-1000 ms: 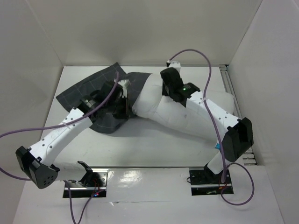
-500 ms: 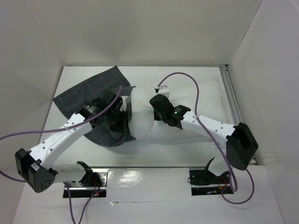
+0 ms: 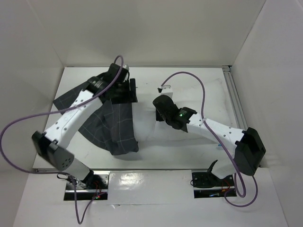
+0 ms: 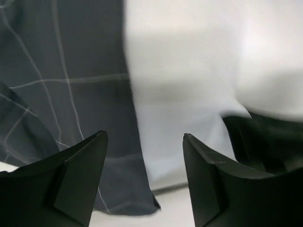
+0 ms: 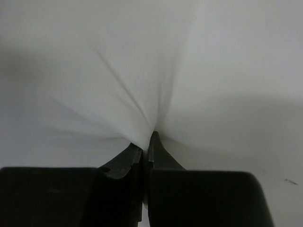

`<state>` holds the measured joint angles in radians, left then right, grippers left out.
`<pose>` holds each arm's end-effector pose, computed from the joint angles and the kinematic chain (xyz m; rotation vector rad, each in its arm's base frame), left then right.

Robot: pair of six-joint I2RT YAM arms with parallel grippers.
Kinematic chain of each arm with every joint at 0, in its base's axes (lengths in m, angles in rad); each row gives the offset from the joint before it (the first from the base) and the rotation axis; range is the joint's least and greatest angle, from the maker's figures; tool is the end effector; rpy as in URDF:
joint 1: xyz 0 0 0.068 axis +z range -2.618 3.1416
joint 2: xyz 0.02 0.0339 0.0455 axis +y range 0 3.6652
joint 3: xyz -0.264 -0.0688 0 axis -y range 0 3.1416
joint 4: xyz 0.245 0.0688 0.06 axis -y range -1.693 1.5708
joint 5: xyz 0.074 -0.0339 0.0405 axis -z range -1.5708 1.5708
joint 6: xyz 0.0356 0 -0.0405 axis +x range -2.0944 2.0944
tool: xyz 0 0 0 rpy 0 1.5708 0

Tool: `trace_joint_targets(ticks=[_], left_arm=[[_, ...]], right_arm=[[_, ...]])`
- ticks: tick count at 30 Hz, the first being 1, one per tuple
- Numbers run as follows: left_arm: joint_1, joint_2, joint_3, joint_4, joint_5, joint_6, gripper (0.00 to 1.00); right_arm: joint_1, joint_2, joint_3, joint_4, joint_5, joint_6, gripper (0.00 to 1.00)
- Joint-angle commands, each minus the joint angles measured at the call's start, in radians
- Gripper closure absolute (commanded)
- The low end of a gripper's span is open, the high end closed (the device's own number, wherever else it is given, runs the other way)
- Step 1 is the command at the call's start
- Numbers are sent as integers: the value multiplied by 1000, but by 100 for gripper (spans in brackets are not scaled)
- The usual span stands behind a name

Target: Put the pillow into the pillowcase

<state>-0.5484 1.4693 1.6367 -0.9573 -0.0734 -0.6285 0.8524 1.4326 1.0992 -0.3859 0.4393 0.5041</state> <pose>0.2590 -0.1552 0.3983 -0.1329 2.4075 -0.4772 0.2185 0.2269 0.2815 -0.1625 2.2146 0.2445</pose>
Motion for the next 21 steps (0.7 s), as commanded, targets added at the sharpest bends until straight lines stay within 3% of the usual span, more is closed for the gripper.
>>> trace_joint_targets(ticks=[1,3,5,10,14,15,18,21], left_arm=[[16,161,110,-14,-193,-34,22],[27,224,182,-14,-242,-34,15],[36,316,238,-69,-291,-63,15],[68,388,276,-90,-338,-77,25],[77,408,294,-90,-312,-54,51],[77,408,305,-90,-312,-42,73],[77,408,347,-81,-272,-4,99],[77,399,397,-81,-207,35,100]], right_arm=[[19,-18,-5,-73,15,17,100],[19,-18,-15,-84,15,28,100],[28,-28,-15,-84,15,28,100],[28,-37,-35,-84,15,37,100],[37,-49,-44,-84,15,47,100],[37,-49,-44,-84,24,47,100],[37,-58,-44,-84,33,47,100],[37,-67,-44,-74,33,47,100]])
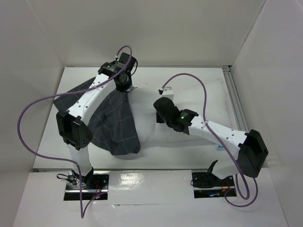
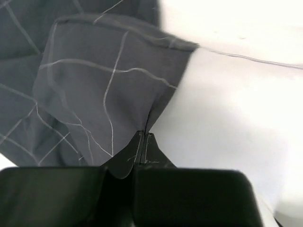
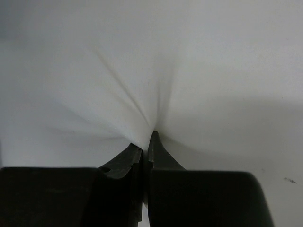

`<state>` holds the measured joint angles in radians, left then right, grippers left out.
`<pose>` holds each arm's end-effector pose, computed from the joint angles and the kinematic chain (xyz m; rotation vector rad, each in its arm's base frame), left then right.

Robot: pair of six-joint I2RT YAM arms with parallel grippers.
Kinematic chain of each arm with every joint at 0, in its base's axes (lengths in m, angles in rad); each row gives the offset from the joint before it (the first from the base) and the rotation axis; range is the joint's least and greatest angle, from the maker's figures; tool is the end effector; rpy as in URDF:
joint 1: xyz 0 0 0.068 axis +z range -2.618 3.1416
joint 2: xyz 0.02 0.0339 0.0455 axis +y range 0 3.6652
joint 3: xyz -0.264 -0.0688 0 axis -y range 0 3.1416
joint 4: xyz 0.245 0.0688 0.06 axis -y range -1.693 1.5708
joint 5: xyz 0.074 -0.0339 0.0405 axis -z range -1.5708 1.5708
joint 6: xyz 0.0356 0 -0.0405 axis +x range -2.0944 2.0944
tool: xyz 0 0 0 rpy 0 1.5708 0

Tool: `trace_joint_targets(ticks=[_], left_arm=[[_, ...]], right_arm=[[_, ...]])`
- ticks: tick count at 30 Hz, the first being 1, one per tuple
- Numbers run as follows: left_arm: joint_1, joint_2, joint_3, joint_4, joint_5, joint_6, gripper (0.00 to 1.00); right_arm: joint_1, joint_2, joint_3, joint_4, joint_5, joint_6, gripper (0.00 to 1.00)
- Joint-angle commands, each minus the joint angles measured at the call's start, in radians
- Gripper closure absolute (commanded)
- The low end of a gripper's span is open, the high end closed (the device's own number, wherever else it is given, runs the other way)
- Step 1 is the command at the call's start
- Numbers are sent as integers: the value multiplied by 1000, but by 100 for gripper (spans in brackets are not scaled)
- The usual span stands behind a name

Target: Put the pillow into the pillowcase

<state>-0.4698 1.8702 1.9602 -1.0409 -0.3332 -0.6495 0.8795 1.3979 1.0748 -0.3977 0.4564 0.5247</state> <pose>0.3611 -0.1703 0.3599 -0.3507 2.4243 -0.0673 0.2069 0.2254 0.2827 -0.1609 2.2107 0.2534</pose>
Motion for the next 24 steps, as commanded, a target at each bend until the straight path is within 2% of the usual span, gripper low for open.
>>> trace_joint_targets(ticks=[1,4,5,6,8,13,16,21,24], left_arm=[[-13,-2,89,2,72,71,100],[-41,-2,181,-4,173,128,100],[-55,-2,222,-30,241,142,100],[-55,12,332,-72,261,142,100],[-66,-6,397,-149,310,152,100],[-66,-89,350,-113,376,153,100],[-66,-66,341,-74,417,152,100],[-66,33,489,-74,476,152,100],[-55,46,499,-50,476,152,100]], right_arm=[[10,-33,-19,-53,16,26,100],[10,-42,-19,-53,25,37,100],[10,-42,-19,-53,37,46,100],[10,-51,-19,-53,38,46,100],[19,-60,-19,-67,47,66,100],[39,-86,-4,-79,77,66,100],[68,-105,54,-131,129,75,100],[153,-138,114,-240,272,122,100],[176,-149,114,-277,281,144,100]])
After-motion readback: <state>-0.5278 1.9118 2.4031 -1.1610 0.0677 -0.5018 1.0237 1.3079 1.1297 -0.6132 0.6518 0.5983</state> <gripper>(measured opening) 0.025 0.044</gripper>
